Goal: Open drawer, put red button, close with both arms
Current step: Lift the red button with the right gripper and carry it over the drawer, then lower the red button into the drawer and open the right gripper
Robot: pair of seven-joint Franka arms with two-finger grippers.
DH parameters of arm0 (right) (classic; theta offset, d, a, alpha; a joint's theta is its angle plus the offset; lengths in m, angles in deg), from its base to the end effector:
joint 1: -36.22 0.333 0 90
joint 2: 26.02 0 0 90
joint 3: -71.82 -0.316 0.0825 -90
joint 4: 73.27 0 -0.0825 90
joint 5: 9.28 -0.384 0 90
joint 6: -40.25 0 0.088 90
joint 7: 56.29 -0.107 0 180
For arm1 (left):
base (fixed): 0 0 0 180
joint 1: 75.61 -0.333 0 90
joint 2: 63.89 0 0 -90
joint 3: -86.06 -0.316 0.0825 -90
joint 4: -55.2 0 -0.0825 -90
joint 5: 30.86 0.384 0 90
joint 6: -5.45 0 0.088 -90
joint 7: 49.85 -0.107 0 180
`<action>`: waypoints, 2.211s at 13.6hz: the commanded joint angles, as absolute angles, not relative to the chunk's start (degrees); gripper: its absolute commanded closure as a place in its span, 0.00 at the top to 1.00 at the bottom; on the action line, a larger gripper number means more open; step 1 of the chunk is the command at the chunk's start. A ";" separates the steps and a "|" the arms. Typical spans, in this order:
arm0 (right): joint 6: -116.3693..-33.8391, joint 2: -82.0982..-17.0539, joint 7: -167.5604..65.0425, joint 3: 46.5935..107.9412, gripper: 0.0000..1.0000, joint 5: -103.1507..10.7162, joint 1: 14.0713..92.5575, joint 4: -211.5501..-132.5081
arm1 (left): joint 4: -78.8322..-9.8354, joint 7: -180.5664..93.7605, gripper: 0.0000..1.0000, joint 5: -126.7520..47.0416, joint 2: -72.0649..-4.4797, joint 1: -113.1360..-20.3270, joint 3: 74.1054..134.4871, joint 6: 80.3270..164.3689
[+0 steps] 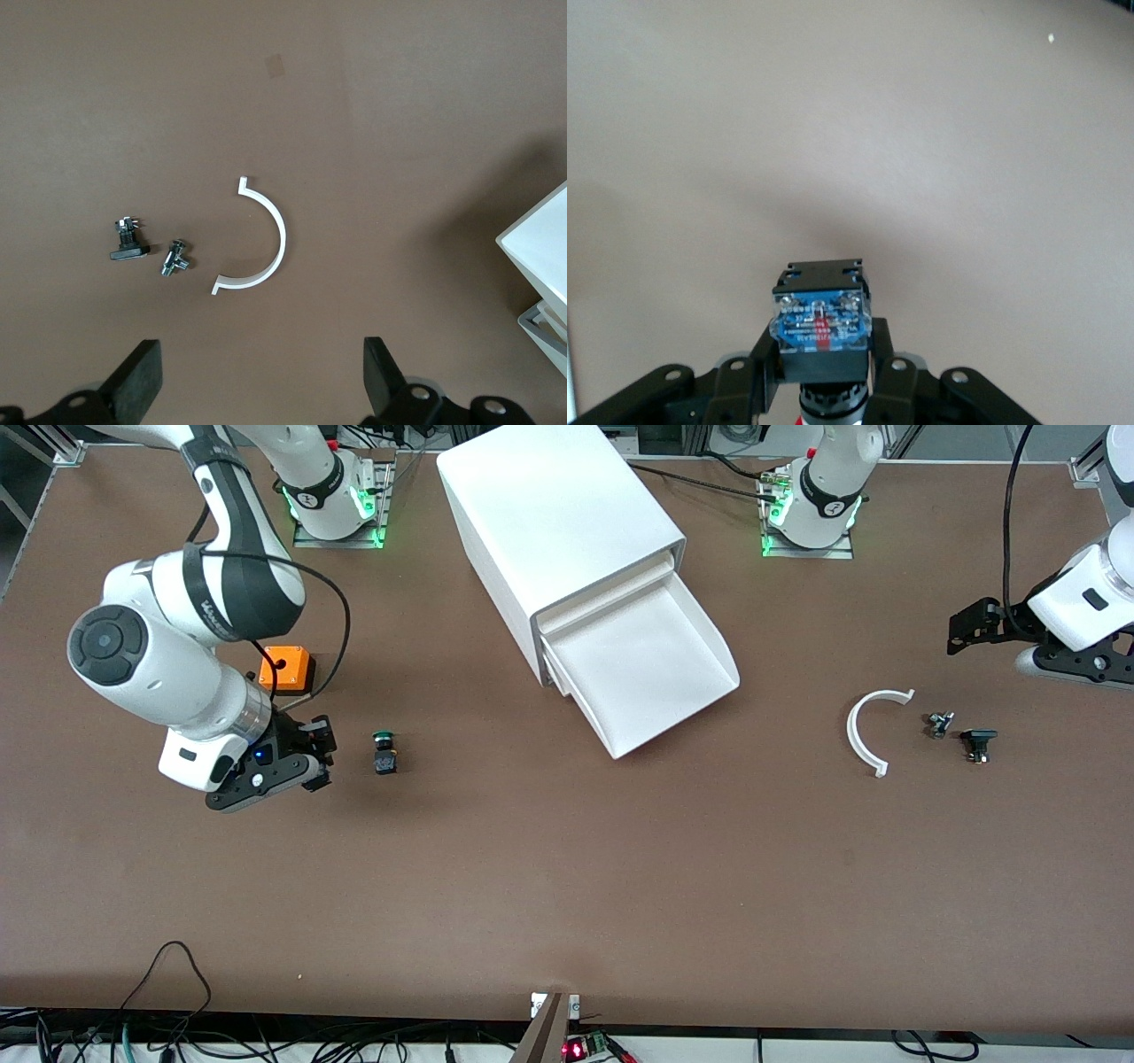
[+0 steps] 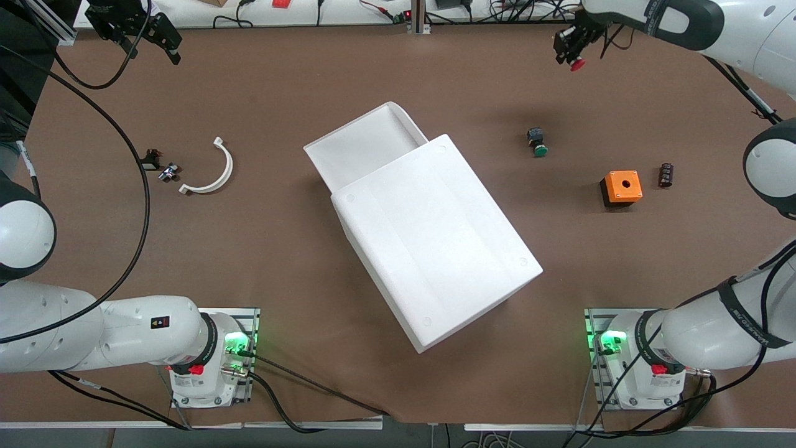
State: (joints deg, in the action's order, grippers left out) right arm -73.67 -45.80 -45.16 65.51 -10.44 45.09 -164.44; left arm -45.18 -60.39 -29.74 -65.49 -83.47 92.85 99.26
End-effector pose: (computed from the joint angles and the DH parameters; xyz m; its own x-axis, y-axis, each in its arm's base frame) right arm 0.6445 0.1675 0.4412 0.9018 0.4274 0.0631 0.4304 -0.9015 -0.0447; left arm 0.5441 0.0114 0.5598 0.9821 -0.1655 -0.0895 -0.1667 -0.9860 -0.0063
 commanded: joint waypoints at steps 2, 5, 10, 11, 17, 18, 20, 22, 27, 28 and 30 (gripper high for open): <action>-70.32 -46.50 -44.08 61.37 0.33 -11.22 44.92 -158.71 | -44.90 -59.87 1.00 -28.93 -65.83 -82.72 92.39 98.70; -71.19 -46.59 -39.00 57.69 0.33 -11.31 45.18 -157.47 | -44.90 -59.35 1.00 -29.11 -65.83 -82.72 92.39 98.70; -71.37 -49.13 -29.75 49.24 0.33 -11.22 48.68 -153.17 | -44.99 -59.35 1.00 -29.19 -65.83 -82.72 92.39 98.70; -71.37 -50.18 -29.23 49.06 0.33 -11.22 50.35 -152.21 | -45.08 -59.35 1.00 -29.19 -65.83 -82.72 92.39 98.70; -71.28 -59.23 -26.50 49.05 0.34 -10.51 63.88 -139.66 | -45.08 -59.43 1.00 -29.28 -65.83 -82.81 92.39 98.70; -71.54 -61.42 -25.71 49.23 0.34 -9.38 65.99 -136.93 | -45.08 -59.35 1.00 -29.28 -65.83 -82.73 92.39 98.70; -72.51 -65.12 -23.86 49.23 0.34 -4.56 70.21 -133.14 | -45.08 -59.35 1.00 -29.19 -65.74 -82.81 92.39 98.70; -72.86 -65.84 -22.55 49.84 0.34 -2.79 72.51 -133.04 | -45.08 -59.35 1.00 -29.19 -65.74 -82.72 92.39 98.70; -70.67 -69.96 -5.68 50.55 0.34 -2.25 73.91 -133.56 | -45.08 -59.26 1.00 -29.28 -65.30 -82.72 92.39 98.96; -69.71 -70.67 -5.49 52.20 0.34 -2.34 75.40 -133.56 | -45.25 -59.34 1.00 -29.28 -65.21 -82.72 92.39 99.83; -68.47 -71.46 -4.79 53.10 0.34 -2.25 76.99 -133.56 | -45.52 -59.52 1.00 -29.28 -65.04 -82.72 92.39 100.55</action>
